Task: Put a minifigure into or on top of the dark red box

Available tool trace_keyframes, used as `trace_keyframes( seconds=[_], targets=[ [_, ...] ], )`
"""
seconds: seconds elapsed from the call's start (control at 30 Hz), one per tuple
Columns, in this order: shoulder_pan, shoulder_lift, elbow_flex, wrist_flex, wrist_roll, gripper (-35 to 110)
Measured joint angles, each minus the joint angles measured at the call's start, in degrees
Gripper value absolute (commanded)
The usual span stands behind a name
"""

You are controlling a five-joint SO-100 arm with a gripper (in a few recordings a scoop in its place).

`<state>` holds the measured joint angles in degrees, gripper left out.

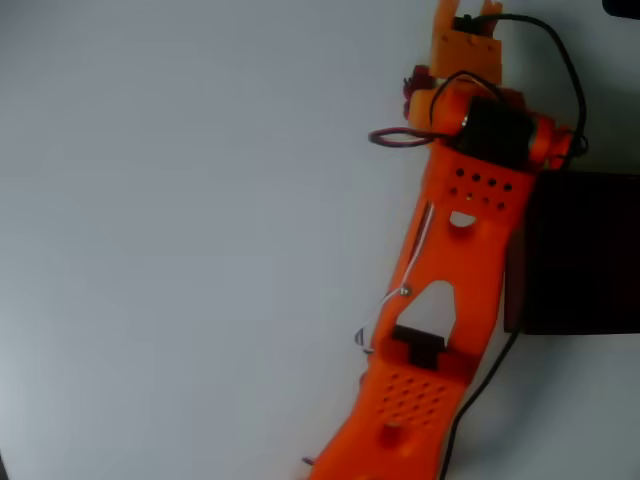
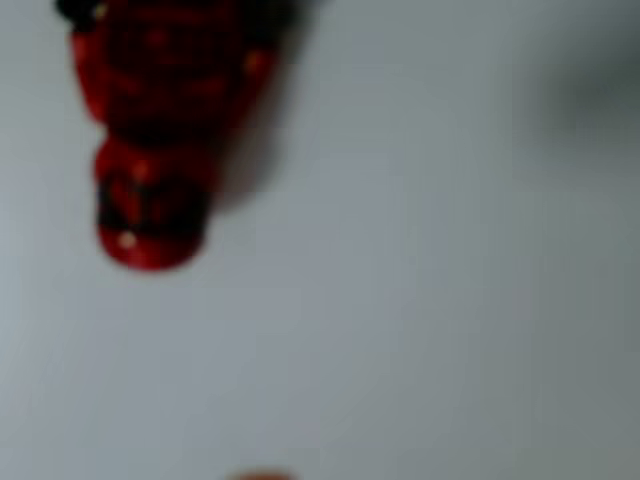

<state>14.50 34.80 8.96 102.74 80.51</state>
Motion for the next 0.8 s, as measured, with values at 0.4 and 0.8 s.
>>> trace_keyframes(
  seconds=[0.4,0.8],
  targets=[
    [-5.3,-3.3,0.0,0.1,10.7,26],
    [-4.7,-9.7,-3.6,-2.0,11.2,25]
  ],
)
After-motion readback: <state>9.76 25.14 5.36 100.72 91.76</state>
